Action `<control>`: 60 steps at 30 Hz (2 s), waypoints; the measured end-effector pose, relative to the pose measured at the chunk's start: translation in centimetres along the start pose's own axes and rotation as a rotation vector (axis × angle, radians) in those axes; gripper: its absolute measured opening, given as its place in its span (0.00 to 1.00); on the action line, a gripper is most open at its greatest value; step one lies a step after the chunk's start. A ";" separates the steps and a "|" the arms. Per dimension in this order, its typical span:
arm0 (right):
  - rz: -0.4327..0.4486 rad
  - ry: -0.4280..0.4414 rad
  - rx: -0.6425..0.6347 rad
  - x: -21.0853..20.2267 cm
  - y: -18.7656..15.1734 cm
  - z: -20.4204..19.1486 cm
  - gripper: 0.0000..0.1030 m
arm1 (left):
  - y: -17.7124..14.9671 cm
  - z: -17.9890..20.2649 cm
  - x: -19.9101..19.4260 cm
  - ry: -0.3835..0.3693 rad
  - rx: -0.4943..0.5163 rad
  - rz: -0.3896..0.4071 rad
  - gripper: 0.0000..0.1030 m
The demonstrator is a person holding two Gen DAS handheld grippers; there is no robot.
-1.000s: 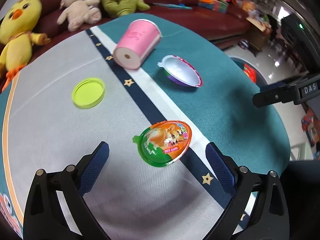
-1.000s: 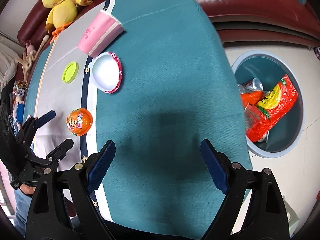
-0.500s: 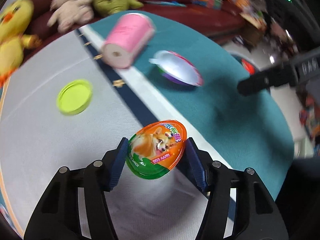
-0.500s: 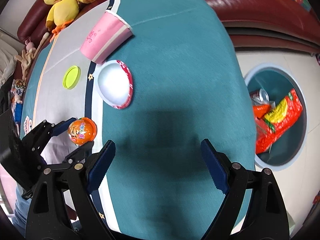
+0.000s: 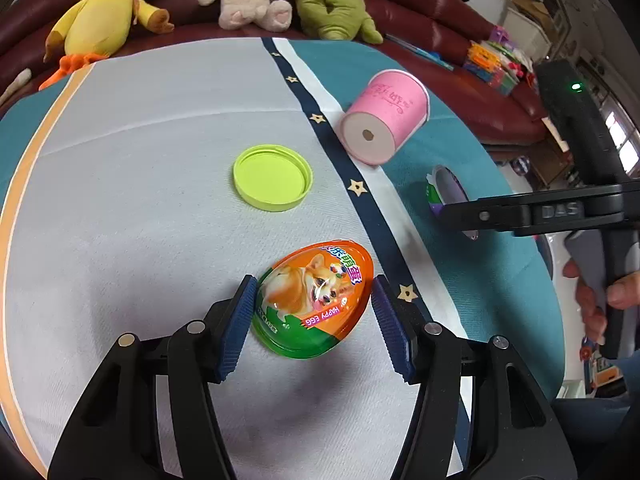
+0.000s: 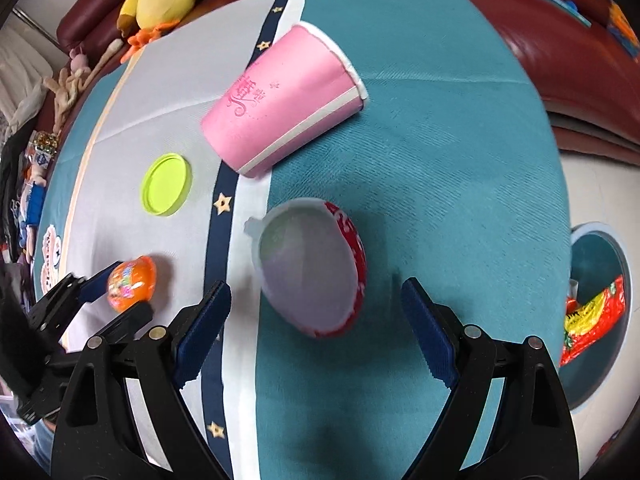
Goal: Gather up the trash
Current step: 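Grasp the orange egg container with the left tool while the right tool grasps the white bowl, then carry the egg container and white bowl over the trash bin with both tools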
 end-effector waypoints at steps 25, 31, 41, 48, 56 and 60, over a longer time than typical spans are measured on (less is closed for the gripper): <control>0.172 0.094 0.137 -7.4 -3.6 8.2 0.51 | 2.6 9.8 0.3 -0.057 0.124 0.005 0.58; 0.204 0.122 0.218 -9.4 -4.6 12.3 0.51 | 4.2 14.0 0.4 -0.086 0.184 0.018 0.58; 0.289 0.138 0.372 -13.0 -5.9 21.5 0.51 | 6.9 21.4 1.2 -0.134 0.267 0.018 0.58; 0.321 0.139 0.480 -14.1 -7.1 28.4 0.51 | 8.4 27.5 3.2 -0.147 0.363 -0.014 0.58; 0.325 0.160 0.513 -14.3 -7.6 31.9 0.51 | 9.6 31.9 5.8 -0.149 0.425 -0.060 0.58; 0.321 0.166 0.521 -14.2 -7.4 33.1 0.51 | 10.2 33.2 7.2 -0.149 0.440 -0.080 0.59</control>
Point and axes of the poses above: each gripper's, at about its wrist camera, not at the fingertips, and x roughly the way its jaws point, z to its right, y to its top, the point moved 9 cm from there along x, roughly the way its jaws point, and after that the axes turned 14 degrees about x, right-handed, at the moved point
